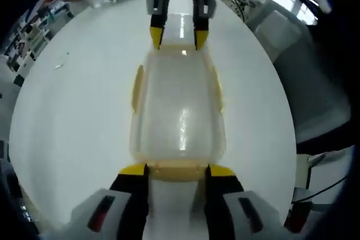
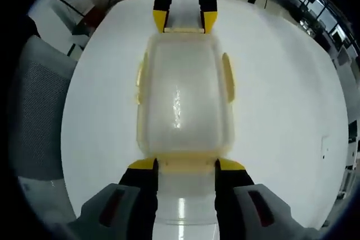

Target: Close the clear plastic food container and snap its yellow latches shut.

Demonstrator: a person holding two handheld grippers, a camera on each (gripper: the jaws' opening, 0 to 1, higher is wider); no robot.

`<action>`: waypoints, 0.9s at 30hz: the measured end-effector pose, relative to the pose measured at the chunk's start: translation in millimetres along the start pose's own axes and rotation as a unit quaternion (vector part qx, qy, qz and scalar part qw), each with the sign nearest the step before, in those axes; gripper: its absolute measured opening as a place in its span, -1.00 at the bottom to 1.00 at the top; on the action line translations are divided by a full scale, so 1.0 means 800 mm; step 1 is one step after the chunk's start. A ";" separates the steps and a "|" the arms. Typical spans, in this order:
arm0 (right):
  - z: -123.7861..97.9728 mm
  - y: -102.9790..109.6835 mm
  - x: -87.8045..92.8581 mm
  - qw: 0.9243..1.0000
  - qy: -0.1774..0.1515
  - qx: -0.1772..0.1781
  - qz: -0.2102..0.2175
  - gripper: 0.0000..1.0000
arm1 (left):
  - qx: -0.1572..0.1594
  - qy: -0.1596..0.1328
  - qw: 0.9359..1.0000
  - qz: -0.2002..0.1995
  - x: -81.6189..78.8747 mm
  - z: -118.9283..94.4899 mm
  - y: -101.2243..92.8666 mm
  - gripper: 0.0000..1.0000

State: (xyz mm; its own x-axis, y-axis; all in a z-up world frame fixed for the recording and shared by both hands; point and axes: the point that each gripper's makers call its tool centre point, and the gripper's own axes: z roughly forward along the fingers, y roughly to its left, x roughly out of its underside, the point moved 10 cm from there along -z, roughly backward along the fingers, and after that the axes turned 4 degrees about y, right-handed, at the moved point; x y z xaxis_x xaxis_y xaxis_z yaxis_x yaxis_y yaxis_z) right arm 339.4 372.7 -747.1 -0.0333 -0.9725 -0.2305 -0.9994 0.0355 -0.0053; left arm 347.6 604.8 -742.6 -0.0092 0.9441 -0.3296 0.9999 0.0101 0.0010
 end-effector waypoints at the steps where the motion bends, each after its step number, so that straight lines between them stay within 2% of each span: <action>1: -0.002 0.001 -0.001 1.000 -0.003 -0.001 0.001 -0.27 | -0.001 0.003 1.000 0.006 -0.001 -0.002 0.002 -0.32; 9: -0.043 -0.009 -0.002 0.999 -0.028 0.004 0.016 -0.27 | 0.001 -0.005 1.000 0.003 -0.014 -0.038 0.019 -0.31; 14: -0.065 -0.016 0.002 1.000 -0.023 0.009 0.013 -0.27 | -0.004 -0.023 1.000 0.002 -0.029 -0.058 0.022 -0.31; 17: -0.079 -0.017 -0.001 1.000 -0.019 0.016 0.008 -0.27 | -0.008 -0.021 1.000 0.008 -0.035 -0.064 0.026 -0.31; 21: -0.084 -0.016 0.002 1.000 -0.017 0.024 0.005 -0.27 | 0.000 -0.030 1.000 0.000 -0.038 -0.068 0.028 -0.31; 27: -0.083 -0.011 0.004 1.000 -0.010 0.025 0.007 -0.27 | 0.001 -0.024 1.000 0.007 -0.044 -0.067 0.023 -0.31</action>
State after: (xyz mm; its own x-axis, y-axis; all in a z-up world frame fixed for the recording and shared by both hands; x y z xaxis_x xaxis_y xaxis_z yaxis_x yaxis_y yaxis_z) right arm 346.8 353.7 -683.0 -0.0466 -0.9673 -0.2494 -0.9969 0.0610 -0.0501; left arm 365.8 589.4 -680.3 0.0052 0.9273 -0.3743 1.0000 -0.0036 0.0050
